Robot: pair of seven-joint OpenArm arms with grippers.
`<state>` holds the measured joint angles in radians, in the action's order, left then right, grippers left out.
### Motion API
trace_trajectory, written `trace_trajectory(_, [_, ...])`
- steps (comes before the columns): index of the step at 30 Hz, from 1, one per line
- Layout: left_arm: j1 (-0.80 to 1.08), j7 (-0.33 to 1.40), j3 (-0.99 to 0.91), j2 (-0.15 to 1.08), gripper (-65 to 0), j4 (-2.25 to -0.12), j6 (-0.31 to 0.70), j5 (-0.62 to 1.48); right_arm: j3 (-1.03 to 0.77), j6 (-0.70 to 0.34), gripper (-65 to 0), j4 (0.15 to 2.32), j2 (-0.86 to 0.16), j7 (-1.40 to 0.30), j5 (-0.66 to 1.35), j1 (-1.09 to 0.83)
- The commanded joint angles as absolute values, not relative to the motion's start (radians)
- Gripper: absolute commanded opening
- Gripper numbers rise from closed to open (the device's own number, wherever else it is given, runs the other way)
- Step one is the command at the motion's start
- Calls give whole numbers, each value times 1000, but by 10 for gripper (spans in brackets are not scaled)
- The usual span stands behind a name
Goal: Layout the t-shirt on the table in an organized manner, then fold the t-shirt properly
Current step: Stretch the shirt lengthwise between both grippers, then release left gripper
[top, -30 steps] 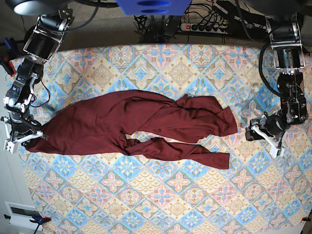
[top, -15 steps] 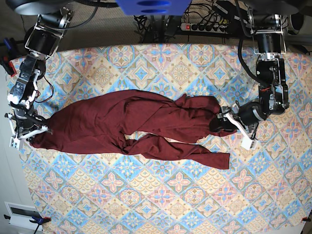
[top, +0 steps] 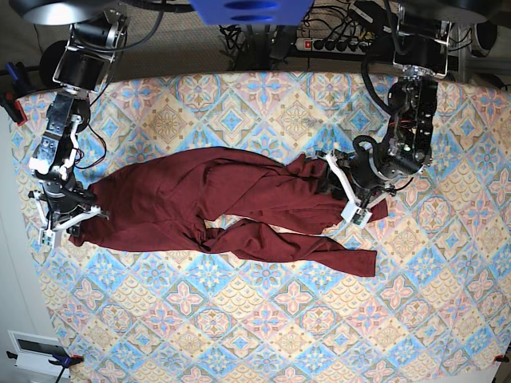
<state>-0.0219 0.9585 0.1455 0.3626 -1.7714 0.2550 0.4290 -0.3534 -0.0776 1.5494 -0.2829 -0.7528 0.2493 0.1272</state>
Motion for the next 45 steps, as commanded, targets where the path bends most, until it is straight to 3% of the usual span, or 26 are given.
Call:
trace_trajectory(1, [-31,929,166,367,-452,-1788,255,400,-358,-77,-650,1564,-302,-727,251,150])
trace_trajectory(8, [-35,819,298,366,-453,-1690,254,104,-358,-77,-650,1563,-302,-727,251,150])
trace_trajectory(16, [-71,716,300,349,-458,-1509,252,74,-358,-77,-650,1563,-302,-727,251,150])
trace_trajectory(18, [-73,711,300,346,-501,-1512,254,76,-358,-77,-650,1563,-302,-727,251,150])
trace_trajectory(21, [-76,717,295,346,-648,-1598,259,111,-358,-77,-650,1563,-302,-727,251,150])
trace_trajectory(22, [-68,730,295,348,-650,-1649,259,130,-358,-77,-650,1563,-302,-727,251,150])
trace_trajectory(27, [-10,863,291,403,-650,-1963,260,298,-366,-77,-650,1563,-302,-725,251,150])
trace_trajectory(31, [48,894,183,437,-650,-2061,309,461,-367,-77,-650,1563,-302,-725,251,150])
trace_trajectory(35, [73,931,-50,473,-650,-2063,426,785,-369,-77,-650,1563,-306,-722,251,150])
trace_trajectory(39, [73,1069,-355,513,-650,-2057,432,1168,-390,-77,-650,1563,-308,-720,251,150])
trace_trajectory(45, [71,1118,-704,593,-650,-1979,432,1400,-432,-77,-650,1566,-306,-719,251,154])
